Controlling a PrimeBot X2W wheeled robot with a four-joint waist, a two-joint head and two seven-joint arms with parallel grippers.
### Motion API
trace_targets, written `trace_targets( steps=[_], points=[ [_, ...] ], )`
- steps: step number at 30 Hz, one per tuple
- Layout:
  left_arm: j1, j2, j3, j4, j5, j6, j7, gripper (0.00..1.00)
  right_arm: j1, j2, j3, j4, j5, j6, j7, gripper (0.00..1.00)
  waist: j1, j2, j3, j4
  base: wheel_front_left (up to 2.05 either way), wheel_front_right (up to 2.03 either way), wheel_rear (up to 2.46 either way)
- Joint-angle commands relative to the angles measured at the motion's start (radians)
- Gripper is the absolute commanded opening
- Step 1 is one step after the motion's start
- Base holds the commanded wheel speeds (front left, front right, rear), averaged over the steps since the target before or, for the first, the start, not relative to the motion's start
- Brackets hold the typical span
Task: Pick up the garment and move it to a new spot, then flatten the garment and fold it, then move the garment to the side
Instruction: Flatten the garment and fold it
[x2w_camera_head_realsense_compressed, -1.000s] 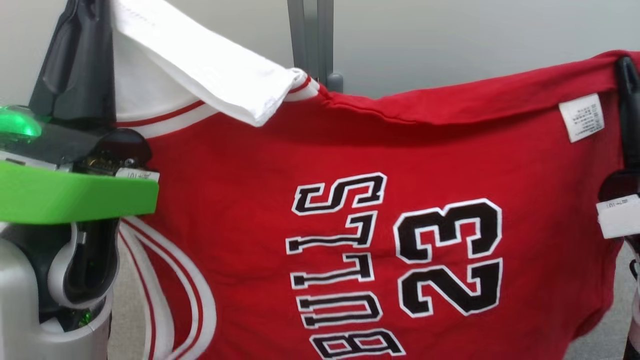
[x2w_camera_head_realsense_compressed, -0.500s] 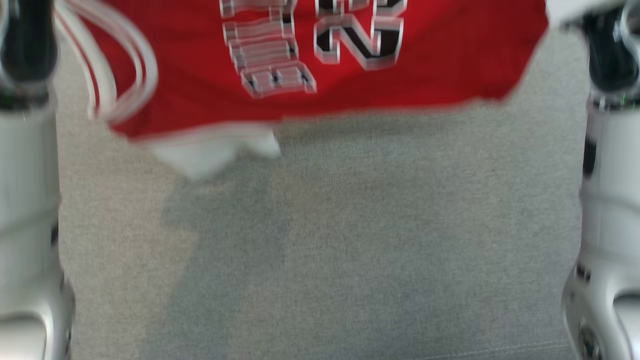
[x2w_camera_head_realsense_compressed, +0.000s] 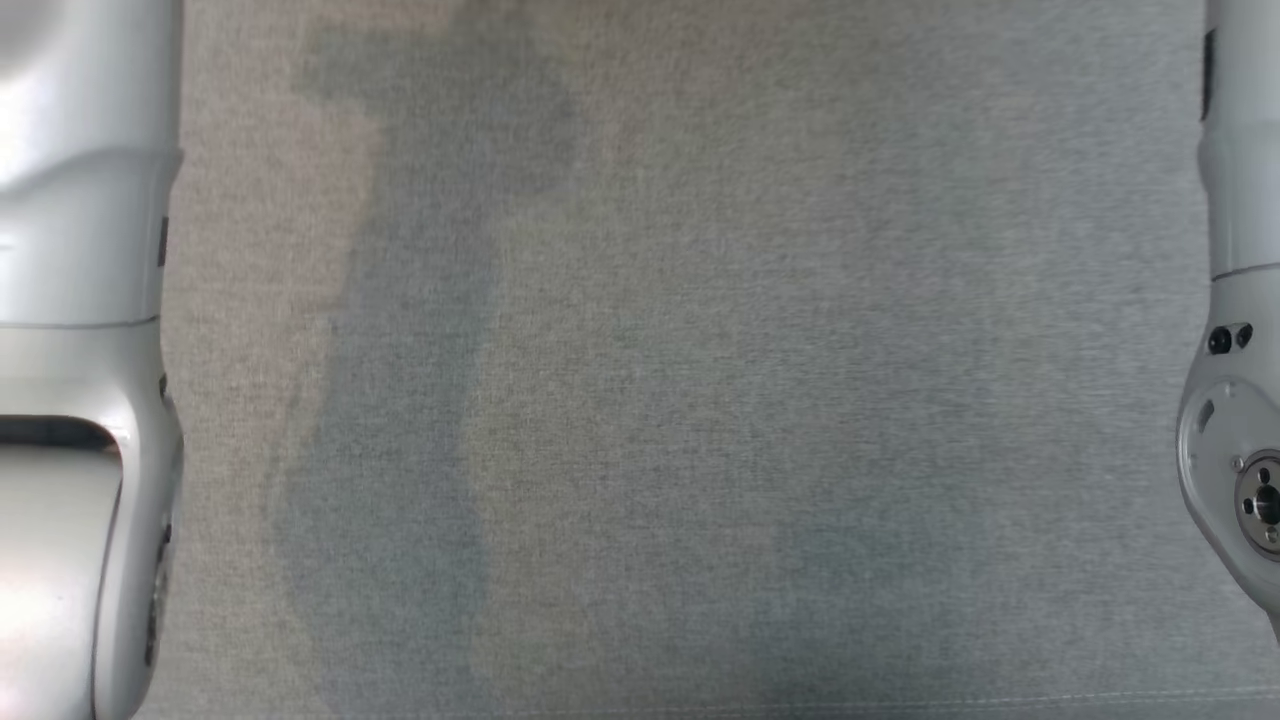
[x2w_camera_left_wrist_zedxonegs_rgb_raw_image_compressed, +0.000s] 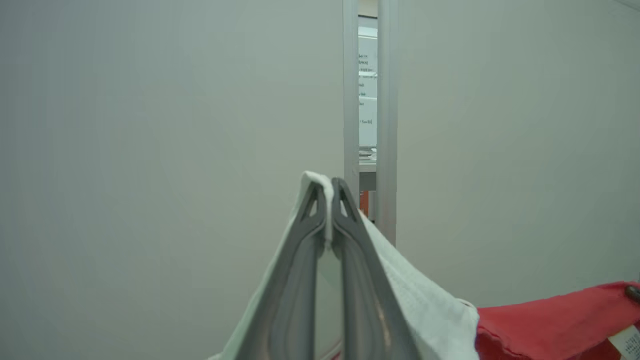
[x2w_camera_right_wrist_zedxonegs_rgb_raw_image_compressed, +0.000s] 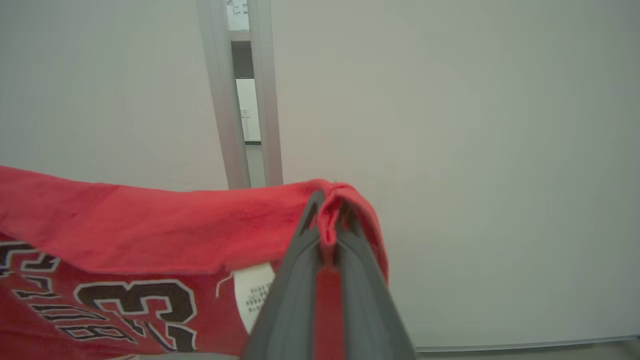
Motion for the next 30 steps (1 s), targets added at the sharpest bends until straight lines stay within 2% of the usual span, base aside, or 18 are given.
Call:
trace_targets(
  steps=[1,9,15,22,30],
  points=[
    [0.029,-0.010,-0.001,0.022,0.012,-0.013,-0.008,0.00,0.009,0.001,-0.006,0.059,-0.019,0.000,-0.033,0.00,-0.0001,0.0000,0.120,0.059,0.00,0.00,0.00],
    [0.248,-0.046,0.085,-0.052,-0.010,-0.043,-0.008,0.00,0.070,0.006,-0.031,0.272,-0.037,0.000,-0.147,0.00,-0.0001,0.0000,0.174,0.064,0.00,0.00,0.00],
    [0.411,-0.038,0.116,-0.146,-0.025,-0.049,-0.008,0.00,0.125,0.025,-0.009,0.308,0.038,0.000,-0.165,0.00,-0.0001,0.0000,0.136,0.041,0.00,0.00,0.00],
    [0.608,0.010,0.052,-0.272,-0.075,-0.050,-0.008,0.00,0.261,0.032,0.066,0.183,0.166,0.000,-0.165,0.00,-0.0001,0.0000,0.051,0.026,0.00,0.00,0.00],
    [0.924,0.046,0.059,-0.463,-0.128,-0.049,-0.008,0.00,0.504,0.019,0.163,0.024,0.320,0.000,-0.165,0.00,-0.0001,0.0000,-0.105,0.012,0.00,0.00,0.00]
  ],
)
